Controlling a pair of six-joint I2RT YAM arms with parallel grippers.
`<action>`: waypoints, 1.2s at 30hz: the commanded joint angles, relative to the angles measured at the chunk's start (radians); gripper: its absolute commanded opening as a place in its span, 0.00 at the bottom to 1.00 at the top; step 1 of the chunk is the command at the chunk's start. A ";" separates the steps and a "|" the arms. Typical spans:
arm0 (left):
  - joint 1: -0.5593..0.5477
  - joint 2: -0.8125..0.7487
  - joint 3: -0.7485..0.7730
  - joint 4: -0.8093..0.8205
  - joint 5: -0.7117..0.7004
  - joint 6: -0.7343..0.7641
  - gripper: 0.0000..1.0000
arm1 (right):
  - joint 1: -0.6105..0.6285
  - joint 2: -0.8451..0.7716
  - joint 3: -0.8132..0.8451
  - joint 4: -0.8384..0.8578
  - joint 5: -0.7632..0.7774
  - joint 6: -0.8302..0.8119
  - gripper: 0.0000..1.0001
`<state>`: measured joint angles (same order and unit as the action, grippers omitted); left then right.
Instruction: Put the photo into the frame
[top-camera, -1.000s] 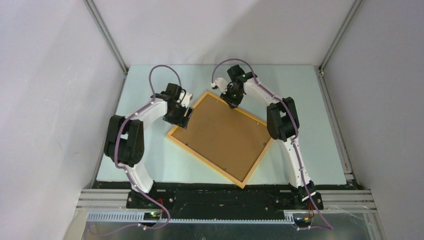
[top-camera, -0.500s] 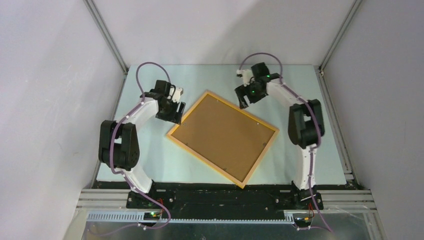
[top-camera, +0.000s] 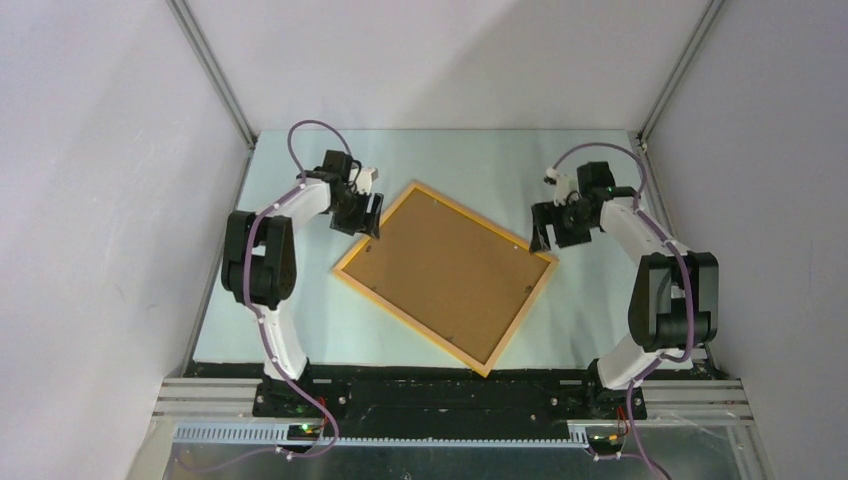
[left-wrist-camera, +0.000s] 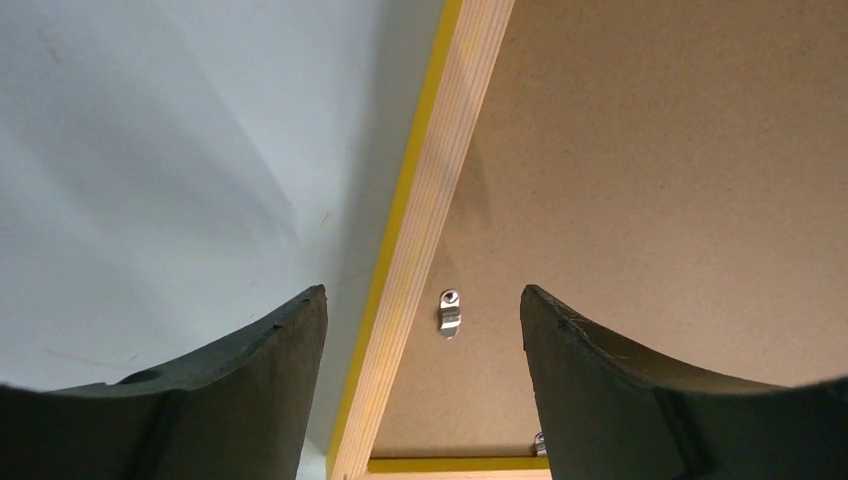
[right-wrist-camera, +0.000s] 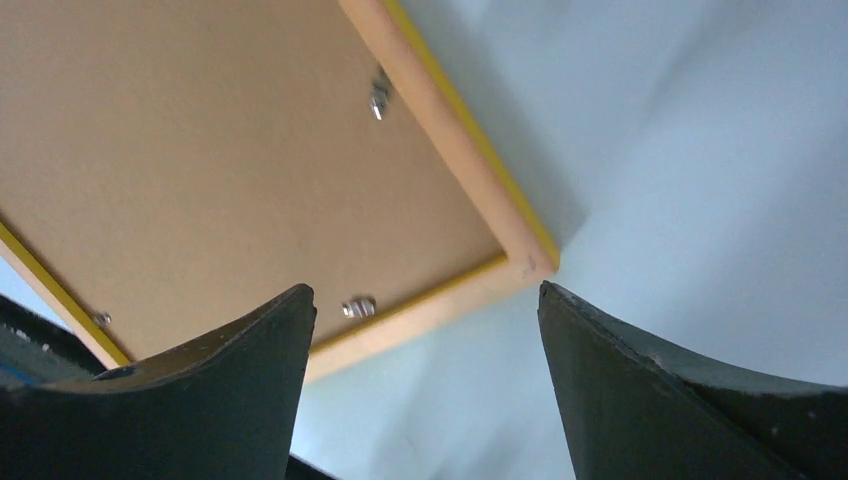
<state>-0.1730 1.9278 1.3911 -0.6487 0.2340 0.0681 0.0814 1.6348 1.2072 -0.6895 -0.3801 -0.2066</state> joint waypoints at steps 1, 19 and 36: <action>0.004 0.028 0.050 0.013 0.093 -0.038 0.75 | -0.031 -0.077 -0.112 -0.042 -0.053 -0.040 0.84; 0.003 0.007 -0.091 0.025 0.206 0.003 0.74 | -0.057 0.120 -0.106 -0.037 -0.060 -0.034 0.82; -0.006 -0.157 -0.337 0.014 0.322 0.152 0.72 | -0.055 0.379 0.325 -0.062 -0.123 0.022 0.81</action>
<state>-0.1558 1.8038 1.1145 -0.5655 0.4973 0.1703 0.0132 1.9594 1.3872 -0.7601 -0.4389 -0.2089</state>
